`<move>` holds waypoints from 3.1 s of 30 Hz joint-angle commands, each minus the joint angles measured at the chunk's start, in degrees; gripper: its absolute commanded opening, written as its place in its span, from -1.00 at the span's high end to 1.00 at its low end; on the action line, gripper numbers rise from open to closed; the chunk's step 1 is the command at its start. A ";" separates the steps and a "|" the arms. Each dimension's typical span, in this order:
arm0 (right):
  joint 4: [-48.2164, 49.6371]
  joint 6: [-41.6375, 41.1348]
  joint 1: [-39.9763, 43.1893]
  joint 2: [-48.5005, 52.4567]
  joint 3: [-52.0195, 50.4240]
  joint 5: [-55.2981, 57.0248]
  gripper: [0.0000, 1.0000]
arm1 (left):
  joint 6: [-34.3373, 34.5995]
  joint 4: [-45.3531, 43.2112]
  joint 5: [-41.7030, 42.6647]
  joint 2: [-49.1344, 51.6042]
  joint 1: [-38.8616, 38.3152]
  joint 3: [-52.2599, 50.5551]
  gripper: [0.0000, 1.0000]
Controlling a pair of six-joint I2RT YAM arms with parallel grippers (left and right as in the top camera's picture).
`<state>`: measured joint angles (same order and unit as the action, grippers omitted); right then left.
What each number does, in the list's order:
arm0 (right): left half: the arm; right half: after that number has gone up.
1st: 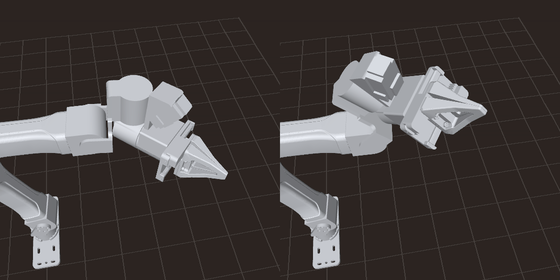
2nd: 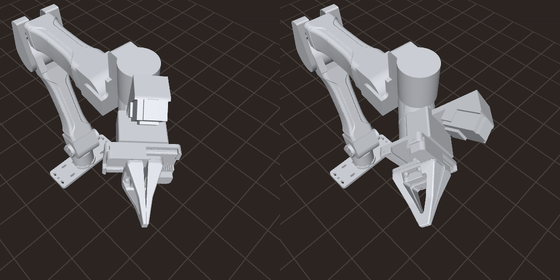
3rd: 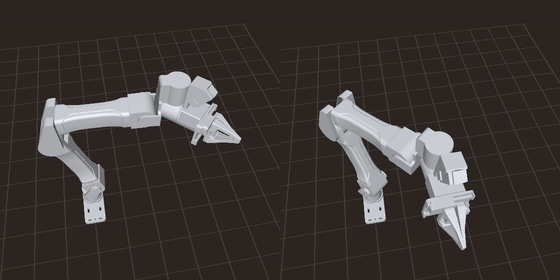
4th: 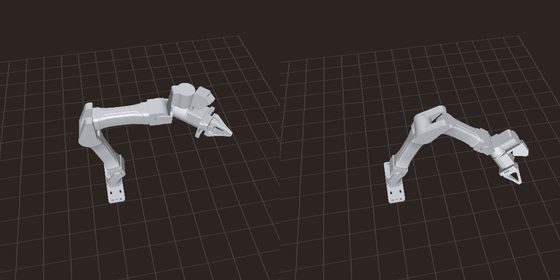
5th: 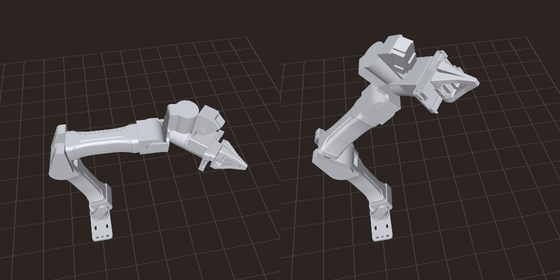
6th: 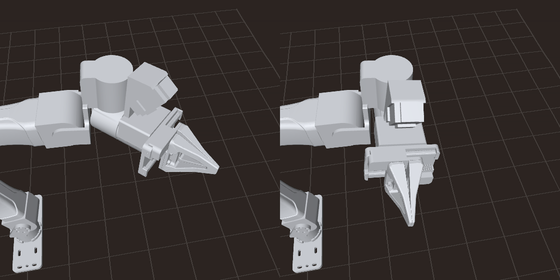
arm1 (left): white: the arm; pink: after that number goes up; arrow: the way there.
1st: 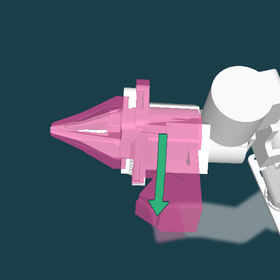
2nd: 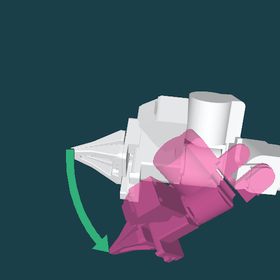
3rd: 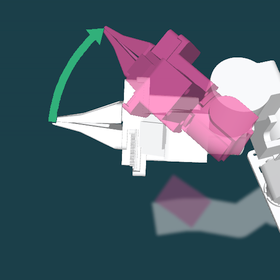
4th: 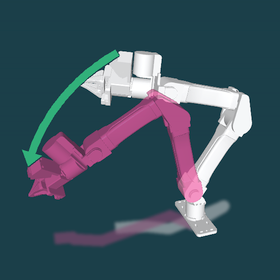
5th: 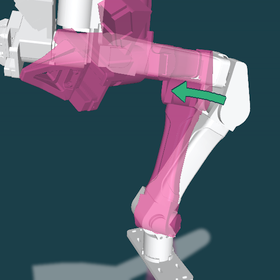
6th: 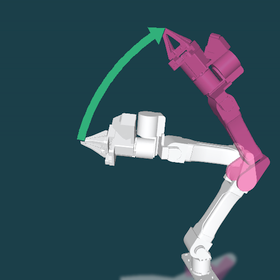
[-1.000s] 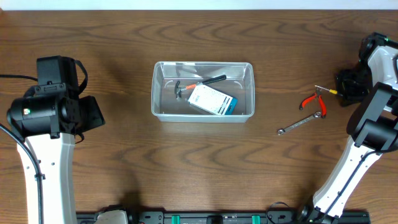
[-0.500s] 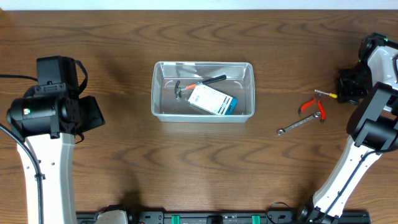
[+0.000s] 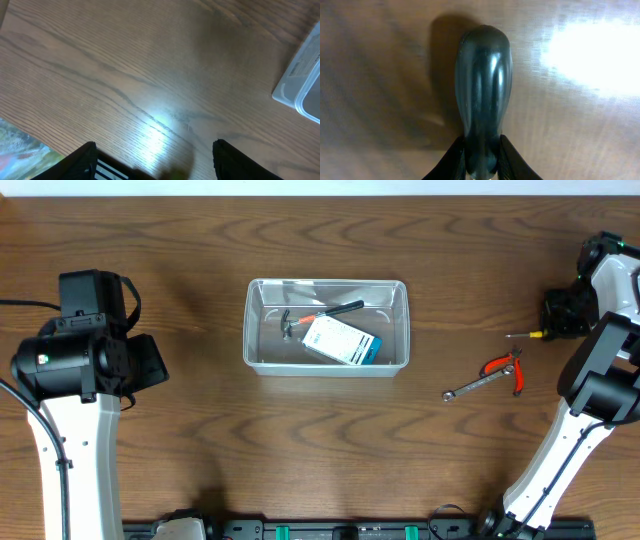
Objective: Pack container
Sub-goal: 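Lift the screwdriver and carry it into the container, then open the right gripper to drop the screwdriver and retract right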
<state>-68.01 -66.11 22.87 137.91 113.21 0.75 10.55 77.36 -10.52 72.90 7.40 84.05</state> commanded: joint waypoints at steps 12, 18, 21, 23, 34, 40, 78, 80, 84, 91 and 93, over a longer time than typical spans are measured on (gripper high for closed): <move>3.45 16.90 -3.72 2.45 10.82 -2.32 0.93 | 0.72 0.20 -0.44 -0.04 0.24 0.31 -0.33; -0.31 34.14 -10.03 2.45 27.21 -2.27 0.97 | 0.72 0.20 -0.44 -0.04 0.24 0.31 -0.33; -2.97 43.06 -14.71 2.45 36.59 -2.32 0.98 | 0.72 0.24 -0.44 -0.04 0.24 0.31 -0.33; -5.33 48.74 -18.03 2.45 42.51 -2.32 0.98 | 0.72 0.39 -0.44 -0.04 0.24 0.31 -0.33; -21.88 81.15 -38.60 2.43 56.92 -3.13 0.97 | 0.72 1.27 -0.46 -0.04 0.24 0.31 -0.33; -25.70 94.36 -45.88 2.43 56.26 -13.11 0.97 | 0.70 1.29 -0.46 -0.04 0.24 0.31 -0.33; -22.64 105.57 -49.03 -0.44 19.61 -9.09 0.63 | 0.72 1.25 -0.46 -0.04 0.24 0.31 -0.33; -22.60 105.57 -49.03 -0.44 19.61 -9.11 0.19 | 0.72 1.25 -0.46 -0.04 0.24 0.31 -0.33; -22.32 105.59 -49.03 -0.44 19.63 -9.11 -0.03 | 0.72 1.27 -0.46 -0.04 0.24 0.31 -0.33; -21.22 104.72 -48.85 -2.67 19.98 -9.11 -0.14 | 0.70 1.25 -0.46 -0.04 0.24 0.31 -0.33; -20.33 104.69 -48.52 -6.56 20.55 -9.11 -0.17 | 0.68 1.25 -0.48 -0.04 0.24 0.31 -0.33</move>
<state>-89.03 38.87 -25.96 138.72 132.94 -8.29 10.52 78.26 -10.52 72.90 7.40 84.05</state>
